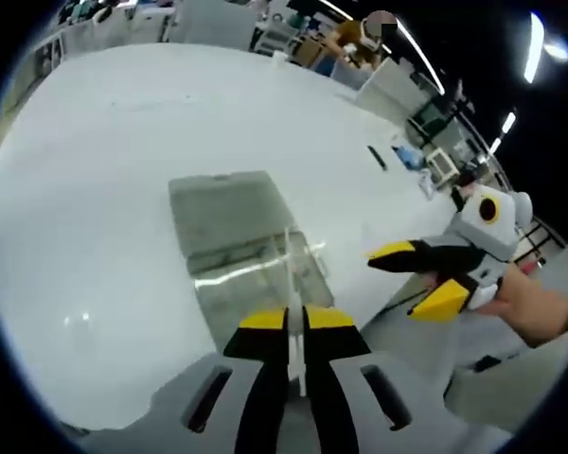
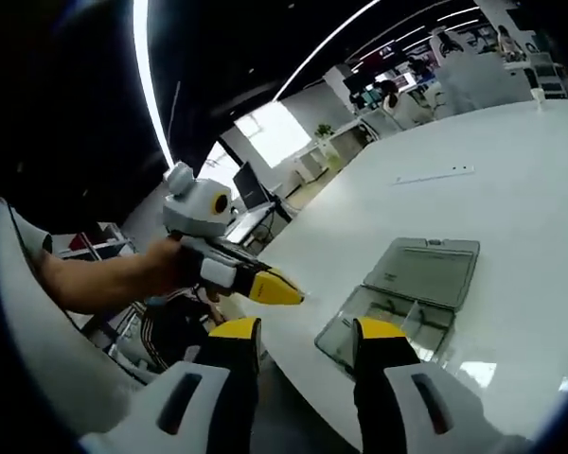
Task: Insert the divider into the dual guide fixture by aligning both edges with the guide slots and pushing it downward to the bottom, including one-sided entry, uneven engagement, binding, and posture correction.
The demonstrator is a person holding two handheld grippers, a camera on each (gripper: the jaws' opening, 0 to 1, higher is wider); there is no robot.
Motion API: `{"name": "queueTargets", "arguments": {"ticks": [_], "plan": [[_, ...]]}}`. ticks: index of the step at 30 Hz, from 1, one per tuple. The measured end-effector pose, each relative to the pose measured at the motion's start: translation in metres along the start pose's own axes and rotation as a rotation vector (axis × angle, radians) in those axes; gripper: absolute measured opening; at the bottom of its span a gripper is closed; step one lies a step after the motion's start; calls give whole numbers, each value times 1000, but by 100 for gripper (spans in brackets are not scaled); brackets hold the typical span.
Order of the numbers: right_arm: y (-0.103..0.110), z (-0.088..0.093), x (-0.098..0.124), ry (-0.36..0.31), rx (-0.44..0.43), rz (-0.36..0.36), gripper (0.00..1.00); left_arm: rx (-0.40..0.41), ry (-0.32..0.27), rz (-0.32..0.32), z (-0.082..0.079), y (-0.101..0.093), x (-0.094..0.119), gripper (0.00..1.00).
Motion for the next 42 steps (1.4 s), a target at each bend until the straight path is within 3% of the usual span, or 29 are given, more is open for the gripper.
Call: {"name": "queueTargets", "arguments": {"ticks": [8, 18, 21, 25, 31, 42], "plan": [[3, 9, 2, 11, 68, -24, 37, 22, 81, -36, 0, 6, -2, 1], [11, -1, 7, -23, 186, -64, 42, 61, 168, -62, -10, 6, -8, 1], [12, -1, 8, -6, 237, -55, 43, 71, 197, -68, -11, 7, -13, 1], [13, 2, 11, 70, 341, -25, 46, 91, 232, -82, -11, 11, -19, 1], [17, 5, 14, 49, 351, -43, 49, 89, 254, -105, -10, 12, -25, 1], [15, 10, 21, 88, 408, -29, 53, 154, 310, -128, -11, 14, -38, 1]]}}
Point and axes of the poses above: the point that each gripper's makers call its tool centre point, and the gripper's own axes: x roughly backward along the fingers, y roughly to its left, z roughly out of its underside, the point moved 10 cm from there along x, roughly backward along the fingers, and after that the axes turned 11 degrees about -z, right-handed, at the moved point
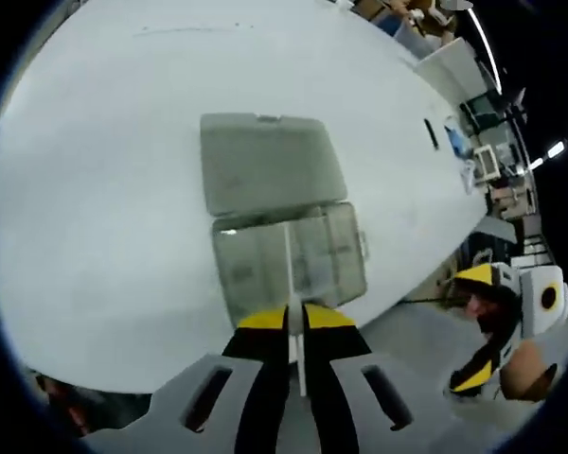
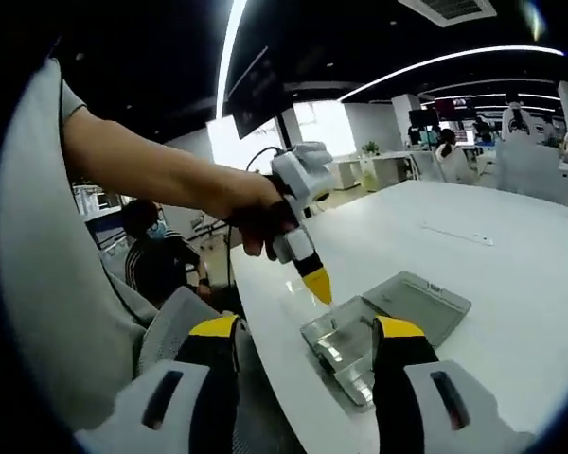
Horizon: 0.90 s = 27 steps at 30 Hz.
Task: Insert the divider into the dual guide fixture by aligning both edges with the guide slots and pushing it downward to the bottom, including one-sided entry, uneven engagement, binding, and posture correction.
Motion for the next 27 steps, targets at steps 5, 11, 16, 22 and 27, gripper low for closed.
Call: {"name": "queueTargets", "arguments": {"ticks": [5, 11, 16, 22, 27], "plan": [[-1, 1, 2, 18, 26, 7, 53, 18, 18, -3, 0, -2, -3, 1], [0, 0, 4, -8, 33, -1, 55, 48, 30, 1, -3, -2, -6, 1], [-1, 1, 5, 16, 58, 6, 55, 59, 45, -6, -4, -3, -10, 1], [-2, 3, 3, 59, 90, 7, 55, 60, 53, -16, -5, -7, -16, 1], [-1, 4, 2, 70, 98, 2, 55, 69, 64, -19, -7, -4, -21, 1]]}}
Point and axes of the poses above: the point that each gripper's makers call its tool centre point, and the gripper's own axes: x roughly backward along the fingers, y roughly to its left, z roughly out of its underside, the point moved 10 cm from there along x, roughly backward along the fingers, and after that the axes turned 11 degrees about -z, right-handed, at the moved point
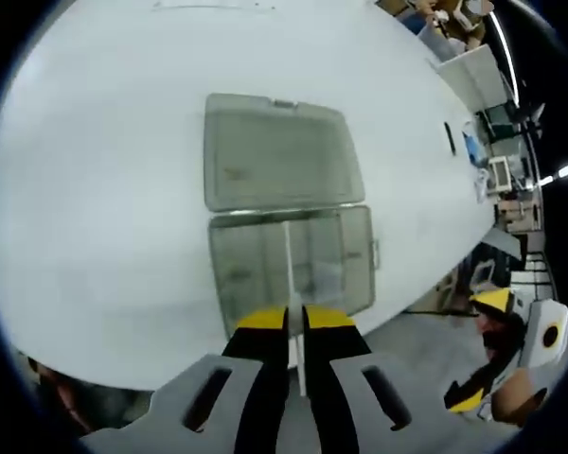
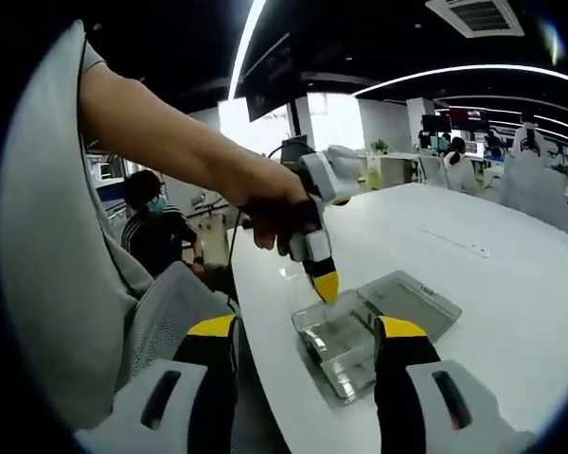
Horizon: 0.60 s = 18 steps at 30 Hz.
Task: Insert the divider into the dual guide fixture by aligning both edges with the guide slots and pushing it downward to the bottom, including one-sided entry, uneven engagement, binding, and posture correction.
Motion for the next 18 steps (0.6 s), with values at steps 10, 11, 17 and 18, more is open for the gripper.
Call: {"name": "queueTargets", "arguments": {"ticks": [10, 11, 17, 18], "plan": [[-1, -4, 1, -17, 0, -3, 55, 10, 12, 0, -3, 0, -5, 1], [-1, -4, 1, -15, 0, -4, 55, 14, 13, -1, -3, 1, -6, 1], [-2, -3, 1, -14, -6, -5, 55, 17, 22, -3, -3, 2, -9, 1], [-3, -3, 1, -13, -6, -5, 55, 17, 25, -3, -2, 2, -9, 1]]}}
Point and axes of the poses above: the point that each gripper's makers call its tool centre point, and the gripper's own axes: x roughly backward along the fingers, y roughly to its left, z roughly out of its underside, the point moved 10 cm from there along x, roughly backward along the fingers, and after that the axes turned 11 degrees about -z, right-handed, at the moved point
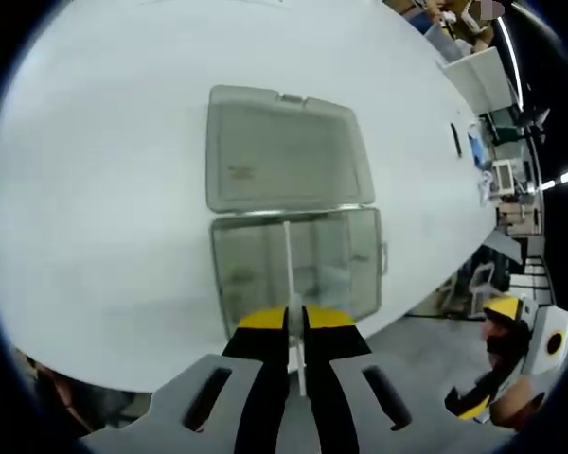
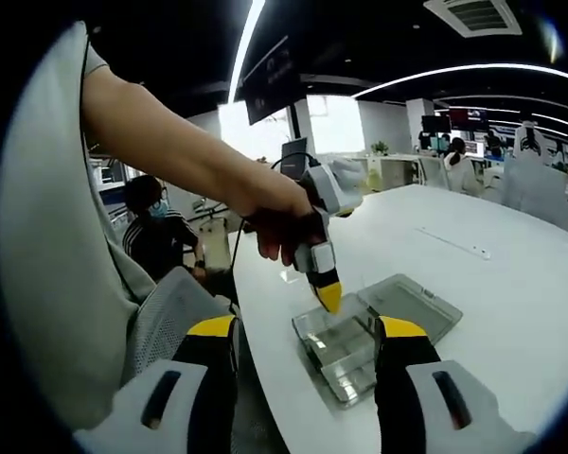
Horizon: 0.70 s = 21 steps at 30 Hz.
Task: Insert the divider into the dual guide fixture by aligning both edges with the guide slots and pushing it downward to the bottom, including one-sided entry, uneven engagement, binding, and posture correction.
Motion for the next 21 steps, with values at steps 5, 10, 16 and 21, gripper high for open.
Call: {"name": "queueTargets", "arguments": {"ticks": [5, 10, 16, 21], "plan": [[0, 0, 0, 2, -1, 0, 55, 4, 6, -2, -3, 0, -4, 1], [1, -1, -1, 0, -6, -2, 55, 6, 12, -3, -4, 0, -6, 1], [0, 0, -2, 8, -7, -8, 55, 12, 19, -12, -5, 2, -8, 1], [-1, 0, -1, 8, -11, -5, 55, 13, 23, -13, -6, 2, -9, 1]]}}
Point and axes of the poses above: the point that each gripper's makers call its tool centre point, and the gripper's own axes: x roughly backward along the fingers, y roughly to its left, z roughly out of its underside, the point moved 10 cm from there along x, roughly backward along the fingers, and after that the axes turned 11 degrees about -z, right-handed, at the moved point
